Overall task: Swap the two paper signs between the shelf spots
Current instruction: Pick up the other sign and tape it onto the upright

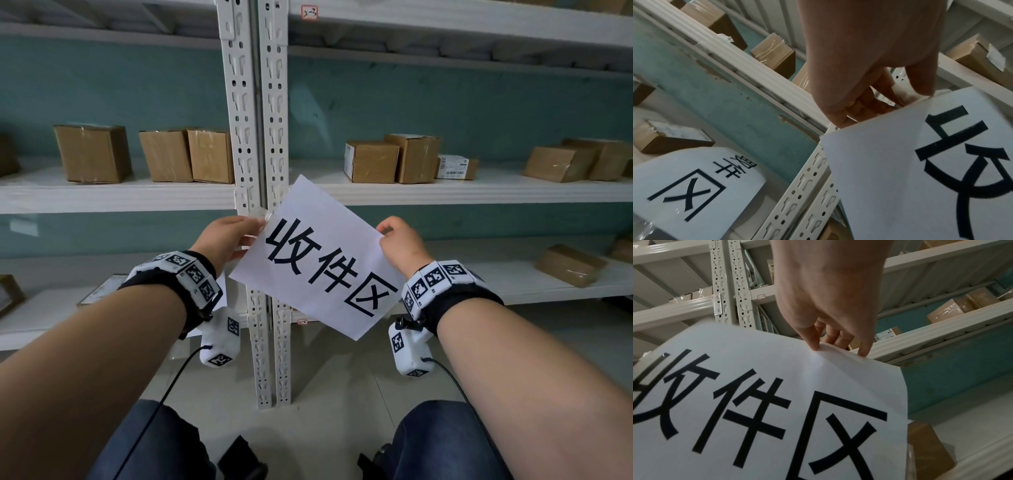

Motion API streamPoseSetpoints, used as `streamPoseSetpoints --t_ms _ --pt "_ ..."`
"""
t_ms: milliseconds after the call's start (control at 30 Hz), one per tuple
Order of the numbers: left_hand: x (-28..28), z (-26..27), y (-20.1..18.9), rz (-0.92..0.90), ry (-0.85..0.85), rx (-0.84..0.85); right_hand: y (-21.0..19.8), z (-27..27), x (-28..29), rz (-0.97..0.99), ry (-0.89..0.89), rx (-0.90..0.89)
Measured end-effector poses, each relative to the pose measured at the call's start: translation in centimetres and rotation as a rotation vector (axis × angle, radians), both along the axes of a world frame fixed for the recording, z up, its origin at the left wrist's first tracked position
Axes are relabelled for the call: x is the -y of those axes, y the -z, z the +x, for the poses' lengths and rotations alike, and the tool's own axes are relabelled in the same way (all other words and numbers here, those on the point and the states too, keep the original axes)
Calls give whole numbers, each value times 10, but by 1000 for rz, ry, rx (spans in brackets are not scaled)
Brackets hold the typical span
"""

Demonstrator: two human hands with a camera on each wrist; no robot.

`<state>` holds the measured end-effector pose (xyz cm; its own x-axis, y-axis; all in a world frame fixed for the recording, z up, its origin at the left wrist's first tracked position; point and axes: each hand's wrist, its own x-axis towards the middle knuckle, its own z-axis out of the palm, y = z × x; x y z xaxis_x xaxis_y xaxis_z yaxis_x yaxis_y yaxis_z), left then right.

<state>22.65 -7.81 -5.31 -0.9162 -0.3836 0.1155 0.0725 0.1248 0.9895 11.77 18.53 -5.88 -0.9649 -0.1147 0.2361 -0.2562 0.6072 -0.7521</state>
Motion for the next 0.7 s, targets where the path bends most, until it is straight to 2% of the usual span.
streamPoseSetpoints --t_ms 167,500,700 --pt "-4 1 7 60 28 -12 3 -3 -1 -25 9 13" --pt "-7 -9 -4 19 -184 -143 6 -5 2 -141 31 41" --pt "3 -7 -12 32 -244 -200 15 -8 -5 -259 201 99"
